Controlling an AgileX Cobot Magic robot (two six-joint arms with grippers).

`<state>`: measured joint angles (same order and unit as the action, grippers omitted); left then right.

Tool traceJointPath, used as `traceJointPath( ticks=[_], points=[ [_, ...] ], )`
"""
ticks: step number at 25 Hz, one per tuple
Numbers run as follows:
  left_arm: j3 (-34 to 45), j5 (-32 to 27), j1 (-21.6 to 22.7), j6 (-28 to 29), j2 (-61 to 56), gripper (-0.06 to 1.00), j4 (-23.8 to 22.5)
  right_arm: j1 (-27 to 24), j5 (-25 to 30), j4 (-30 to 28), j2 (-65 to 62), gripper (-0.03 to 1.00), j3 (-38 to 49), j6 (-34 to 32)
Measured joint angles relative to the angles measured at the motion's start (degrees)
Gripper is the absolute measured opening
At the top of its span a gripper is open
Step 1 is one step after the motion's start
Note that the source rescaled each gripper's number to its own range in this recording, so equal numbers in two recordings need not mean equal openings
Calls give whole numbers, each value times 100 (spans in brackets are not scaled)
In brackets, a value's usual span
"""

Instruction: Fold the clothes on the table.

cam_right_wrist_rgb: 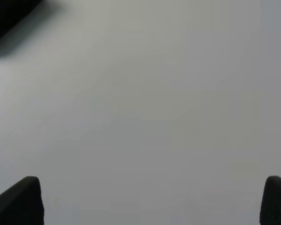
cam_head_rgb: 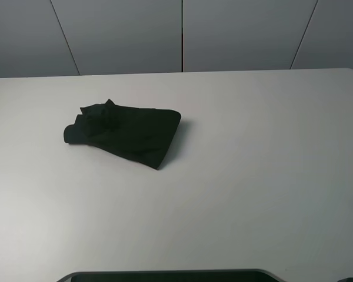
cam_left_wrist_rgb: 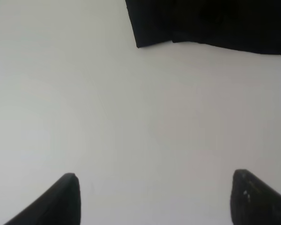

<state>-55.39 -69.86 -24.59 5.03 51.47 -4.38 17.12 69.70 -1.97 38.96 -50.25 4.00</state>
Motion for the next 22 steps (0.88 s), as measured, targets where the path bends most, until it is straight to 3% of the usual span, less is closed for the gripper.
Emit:
traceJointPath(
  ticks=[11,22],
  points=[
    [1184,-26,0,57,-2196,85,10,0,38,469,-2628,100,505,-217],
    [1980,290,0,-61,-3836,85,21,0,41,548,-3525,100,942,-238]
  ],
)
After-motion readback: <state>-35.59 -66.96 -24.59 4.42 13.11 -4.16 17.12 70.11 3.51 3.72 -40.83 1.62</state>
